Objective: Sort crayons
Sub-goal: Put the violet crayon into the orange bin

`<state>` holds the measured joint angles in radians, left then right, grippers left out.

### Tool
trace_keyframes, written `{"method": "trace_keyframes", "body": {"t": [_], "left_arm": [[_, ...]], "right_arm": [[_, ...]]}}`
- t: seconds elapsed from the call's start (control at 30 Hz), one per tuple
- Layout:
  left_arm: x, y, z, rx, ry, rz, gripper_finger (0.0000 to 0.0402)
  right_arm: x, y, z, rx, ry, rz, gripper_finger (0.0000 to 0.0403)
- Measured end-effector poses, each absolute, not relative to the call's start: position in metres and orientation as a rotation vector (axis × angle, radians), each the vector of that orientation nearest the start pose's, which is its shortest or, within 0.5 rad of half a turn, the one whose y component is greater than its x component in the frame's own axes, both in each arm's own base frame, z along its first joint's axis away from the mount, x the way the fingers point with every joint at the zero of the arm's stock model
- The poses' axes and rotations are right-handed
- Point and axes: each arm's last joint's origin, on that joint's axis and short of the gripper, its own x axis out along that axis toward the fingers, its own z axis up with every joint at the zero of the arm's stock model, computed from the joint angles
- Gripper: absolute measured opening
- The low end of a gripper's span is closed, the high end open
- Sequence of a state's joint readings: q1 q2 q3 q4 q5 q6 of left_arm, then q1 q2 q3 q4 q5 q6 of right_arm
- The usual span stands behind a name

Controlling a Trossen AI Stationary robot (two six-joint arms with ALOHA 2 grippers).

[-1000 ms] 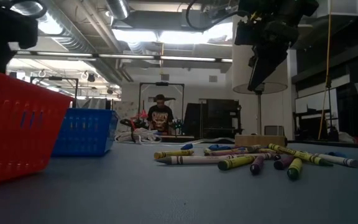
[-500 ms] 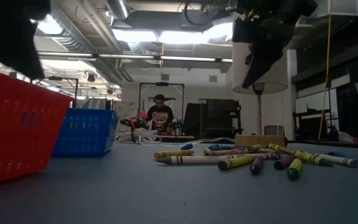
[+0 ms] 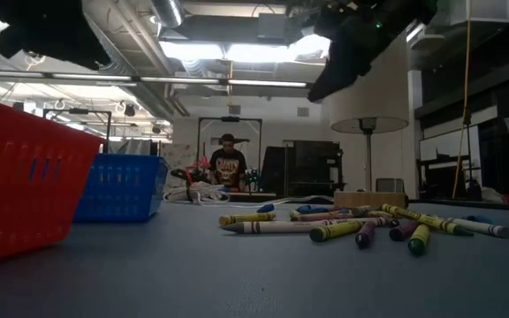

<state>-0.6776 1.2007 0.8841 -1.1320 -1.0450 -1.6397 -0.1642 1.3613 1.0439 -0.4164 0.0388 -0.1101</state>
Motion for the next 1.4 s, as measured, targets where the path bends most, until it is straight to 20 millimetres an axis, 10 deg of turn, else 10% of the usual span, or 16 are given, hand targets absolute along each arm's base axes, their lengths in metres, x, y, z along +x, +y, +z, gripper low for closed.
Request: {"method": "trace_keyframes", "body": {"t": [1.4], "left_arm": [[0.197, -0.085, 0.25, -0.34, 0.697, 0.63, 0.01]], "right_arm": [[0.322, -0.053, 0.152, -0.193, 1.252, 0.095, 0.0129]]}}
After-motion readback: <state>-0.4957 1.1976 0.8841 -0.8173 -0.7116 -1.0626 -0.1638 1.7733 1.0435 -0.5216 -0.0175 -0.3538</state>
